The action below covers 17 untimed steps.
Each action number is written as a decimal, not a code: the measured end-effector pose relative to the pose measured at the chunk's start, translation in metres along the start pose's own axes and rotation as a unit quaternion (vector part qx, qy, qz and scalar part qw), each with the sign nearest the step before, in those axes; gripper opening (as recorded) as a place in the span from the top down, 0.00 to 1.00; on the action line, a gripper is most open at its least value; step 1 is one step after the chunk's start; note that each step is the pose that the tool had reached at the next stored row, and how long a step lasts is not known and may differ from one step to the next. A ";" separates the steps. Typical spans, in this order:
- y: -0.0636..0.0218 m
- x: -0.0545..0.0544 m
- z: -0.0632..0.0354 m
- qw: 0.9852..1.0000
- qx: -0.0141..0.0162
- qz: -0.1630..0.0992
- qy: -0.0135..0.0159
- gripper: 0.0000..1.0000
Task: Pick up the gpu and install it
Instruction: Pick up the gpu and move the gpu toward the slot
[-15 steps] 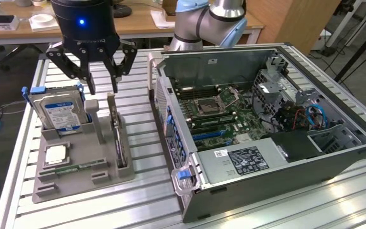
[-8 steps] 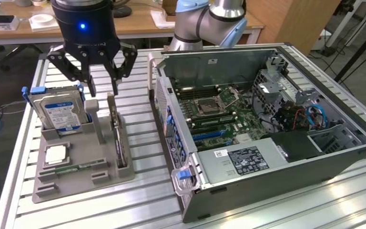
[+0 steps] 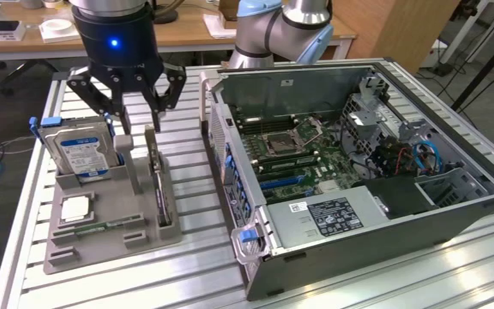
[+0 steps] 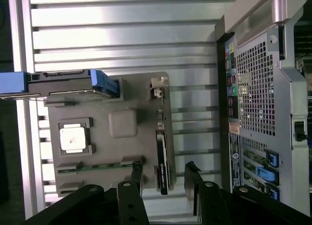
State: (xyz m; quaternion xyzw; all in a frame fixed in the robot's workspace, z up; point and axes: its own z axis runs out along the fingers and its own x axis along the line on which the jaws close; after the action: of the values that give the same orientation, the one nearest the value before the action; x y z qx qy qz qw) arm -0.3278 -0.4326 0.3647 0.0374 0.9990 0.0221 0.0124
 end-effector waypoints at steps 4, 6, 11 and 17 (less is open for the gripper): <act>-0.0002 -0.001 0.0046 1.000 0.000 0.000 0.000 0.53; -0.0005 -0.001 0.0073 1.000 0.000 0.000 0.000 0.53; -0.0018 -0.001 0.0140 1.000 0.000 0.000 0.000 0.53; -0.0043 -0.001 0.0221 1.000 0.000 0.000 0.000 0.53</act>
State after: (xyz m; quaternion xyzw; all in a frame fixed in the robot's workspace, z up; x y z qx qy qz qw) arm -0.3264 -0.4360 0.3425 0.0373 0.9990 0.0221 0.0126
